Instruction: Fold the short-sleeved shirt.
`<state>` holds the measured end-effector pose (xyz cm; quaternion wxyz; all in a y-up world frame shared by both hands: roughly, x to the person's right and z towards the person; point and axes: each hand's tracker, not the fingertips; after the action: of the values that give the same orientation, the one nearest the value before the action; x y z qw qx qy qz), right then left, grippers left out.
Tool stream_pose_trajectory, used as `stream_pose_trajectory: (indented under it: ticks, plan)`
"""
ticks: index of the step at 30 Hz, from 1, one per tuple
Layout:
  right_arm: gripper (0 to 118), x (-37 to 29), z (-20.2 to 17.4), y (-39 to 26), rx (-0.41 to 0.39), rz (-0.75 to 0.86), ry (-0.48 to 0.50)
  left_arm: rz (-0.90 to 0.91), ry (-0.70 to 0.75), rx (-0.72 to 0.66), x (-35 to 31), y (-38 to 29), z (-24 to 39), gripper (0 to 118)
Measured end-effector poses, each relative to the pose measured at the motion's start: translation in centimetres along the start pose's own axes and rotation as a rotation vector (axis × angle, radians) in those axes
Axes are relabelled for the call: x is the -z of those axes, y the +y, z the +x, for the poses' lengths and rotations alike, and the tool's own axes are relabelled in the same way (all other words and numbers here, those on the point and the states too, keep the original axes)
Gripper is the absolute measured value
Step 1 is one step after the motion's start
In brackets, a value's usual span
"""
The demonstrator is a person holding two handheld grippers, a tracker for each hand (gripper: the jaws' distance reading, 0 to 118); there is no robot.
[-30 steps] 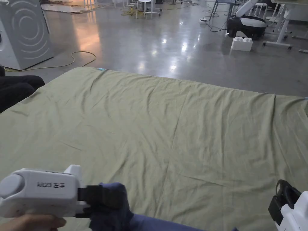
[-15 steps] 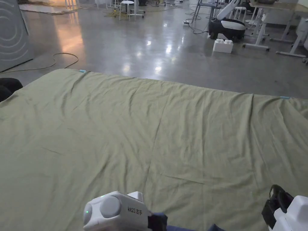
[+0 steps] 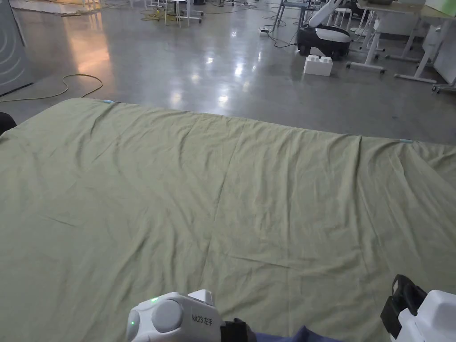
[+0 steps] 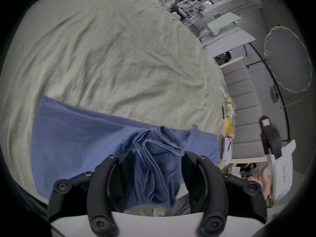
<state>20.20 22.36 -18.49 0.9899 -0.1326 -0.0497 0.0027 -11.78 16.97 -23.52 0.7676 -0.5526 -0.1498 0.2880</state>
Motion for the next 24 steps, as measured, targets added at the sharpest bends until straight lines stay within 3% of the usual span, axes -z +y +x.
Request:
stream_pose_trajectory:
  ticks: [4,7,10,17,21,24]
  plan:
    - [1,-0.1,-0.1,0.0,-0.005,-0.002,0.003,0.070,-0.047,0.016,-3.9,0.3,-0.1,60]
    - [1,-0.1,-0.1,-0.1,-0.004,-0.005,0.004,0.146,0.001,0.058,-5.5,0.4,-0.5,55]
    - [1,-0.1,-0.1,-0.2,-0.002,-0.012,0.005,0.159,0.121,0.120,-4.6,0.4,-0.8,22]
    - [1,-0.1,-0.1,-0.6,-0.002,-0.026,0.004,-0.008,0.064,0.176,0.2,-2.1,0.0,17]
    - [1,-0.2,0.1,-0.8,-0.004,-0.034,0.001,-0.088,0.108,0.265,3.1,-3.8,1.4,17]
    - [1,-0.3,0.2,-1.0,-0.003,-0.039,-0.002,-0.089,0.079,0.234,4.2,-4.1,1.7,17]
